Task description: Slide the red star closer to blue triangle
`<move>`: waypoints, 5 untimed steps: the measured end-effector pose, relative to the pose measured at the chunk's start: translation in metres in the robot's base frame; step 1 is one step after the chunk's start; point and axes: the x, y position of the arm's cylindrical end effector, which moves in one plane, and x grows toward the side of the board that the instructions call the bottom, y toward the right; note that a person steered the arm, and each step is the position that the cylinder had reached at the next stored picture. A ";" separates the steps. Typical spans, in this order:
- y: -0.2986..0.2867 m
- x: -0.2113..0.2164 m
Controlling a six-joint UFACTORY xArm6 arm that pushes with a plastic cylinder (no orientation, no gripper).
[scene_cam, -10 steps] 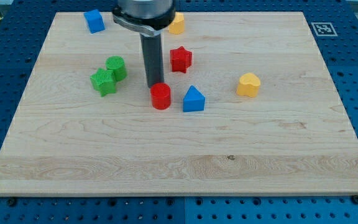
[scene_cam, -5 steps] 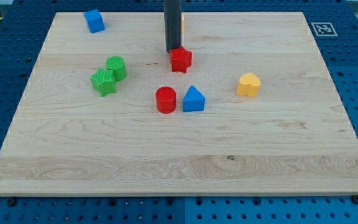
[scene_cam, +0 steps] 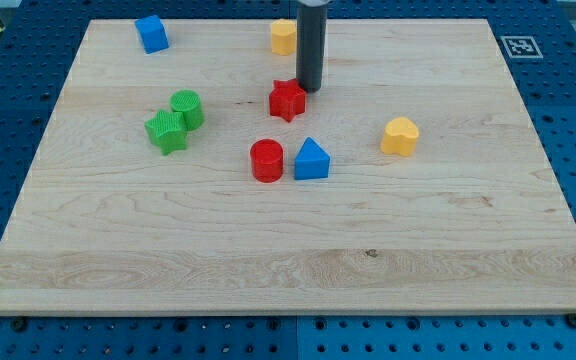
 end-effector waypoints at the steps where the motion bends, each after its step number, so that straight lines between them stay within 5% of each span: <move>1: -0.045 -0.016; 5: -0.023 0.061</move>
